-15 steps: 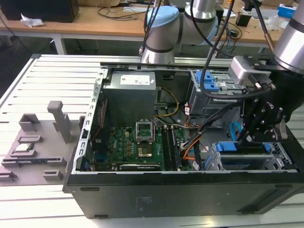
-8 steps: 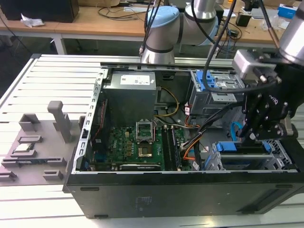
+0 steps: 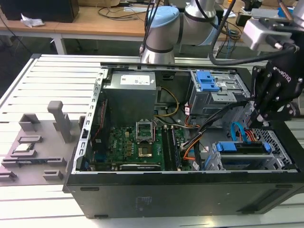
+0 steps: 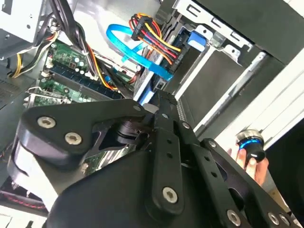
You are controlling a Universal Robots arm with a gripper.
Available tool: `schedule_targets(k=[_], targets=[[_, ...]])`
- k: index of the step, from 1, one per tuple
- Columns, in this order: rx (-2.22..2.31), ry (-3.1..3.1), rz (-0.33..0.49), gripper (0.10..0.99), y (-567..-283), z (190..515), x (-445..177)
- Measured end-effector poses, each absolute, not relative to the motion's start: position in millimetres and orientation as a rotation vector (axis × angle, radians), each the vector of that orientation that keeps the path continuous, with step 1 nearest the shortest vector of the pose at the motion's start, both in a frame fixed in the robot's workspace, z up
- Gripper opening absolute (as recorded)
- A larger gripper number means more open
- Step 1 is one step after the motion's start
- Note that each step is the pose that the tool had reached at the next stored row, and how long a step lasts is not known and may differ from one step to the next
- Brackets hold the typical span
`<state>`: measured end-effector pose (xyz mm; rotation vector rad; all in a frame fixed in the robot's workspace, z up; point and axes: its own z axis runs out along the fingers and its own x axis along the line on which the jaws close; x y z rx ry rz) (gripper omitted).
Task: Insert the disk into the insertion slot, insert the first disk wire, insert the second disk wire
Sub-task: 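Insert the second disk wire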
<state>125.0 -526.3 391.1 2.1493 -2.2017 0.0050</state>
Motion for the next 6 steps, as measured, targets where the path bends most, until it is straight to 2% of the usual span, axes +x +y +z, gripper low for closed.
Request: schedule_targets(k=[6], targets=[[2.150,-2.202,0.005,0.106,-526.3,391.1,125.0]])
